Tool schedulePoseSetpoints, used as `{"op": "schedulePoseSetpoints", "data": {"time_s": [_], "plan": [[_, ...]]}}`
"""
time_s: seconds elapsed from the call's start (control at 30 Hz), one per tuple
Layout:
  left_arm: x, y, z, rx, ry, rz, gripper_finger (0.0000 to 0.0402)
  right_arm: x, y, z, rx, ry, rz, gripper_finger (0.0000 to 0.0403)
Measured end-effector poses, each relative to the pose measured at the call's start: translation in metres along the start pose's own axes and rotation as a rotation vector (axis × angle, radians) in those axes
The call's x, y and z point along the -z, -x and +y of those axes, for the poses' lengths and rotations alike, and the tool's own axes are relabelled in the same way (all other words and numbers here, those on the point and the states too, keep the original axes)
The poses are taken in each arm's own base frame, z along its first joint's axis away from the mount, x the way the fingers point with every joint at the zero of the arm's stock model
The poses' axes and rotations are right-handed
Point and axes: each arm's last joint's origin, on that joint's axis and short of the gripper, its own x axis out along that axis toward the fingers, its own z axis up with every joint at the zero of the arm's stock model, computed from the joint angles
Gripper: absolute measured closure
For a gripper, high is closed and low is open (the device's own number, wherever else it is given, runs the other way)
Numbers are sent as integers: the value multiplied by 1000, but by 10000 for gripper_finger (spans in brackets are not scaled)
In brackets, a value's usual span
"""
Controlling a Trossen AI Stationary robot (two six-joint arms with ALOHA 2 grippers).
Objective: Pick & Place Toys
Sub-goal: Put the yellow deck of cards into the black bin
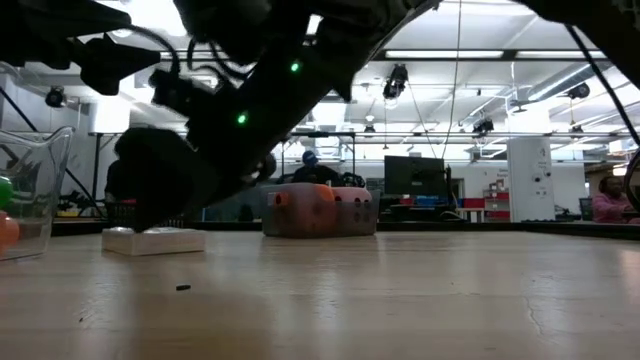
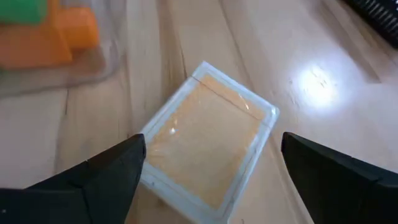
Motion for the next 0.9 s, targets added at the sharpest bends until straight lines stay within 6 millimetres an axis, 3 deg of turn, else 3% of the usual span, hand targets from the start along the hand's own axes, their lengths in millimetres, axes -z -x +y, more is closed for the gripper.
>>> {"op": "schedulePoseSetpoints", "data": {"time_s": [0.13, 0.27, 0.7, 0.9], "plan": [[0, 0, 0, 0, 2, 1, 67, 2, -6, 2, 10, -8, 21, 30], [1, 0, 0, 0, 5, 4, 67, 6, 1, -1, 29, -24, 121, 30], [1, 0, 0, -1, 8, 4, 67, 25, 60, 18, 77, 106, 455, 30], [0, 0, 0, -1, 12, 3, 67, 17, 84, 31, 21, 142, 427, 30]]}}
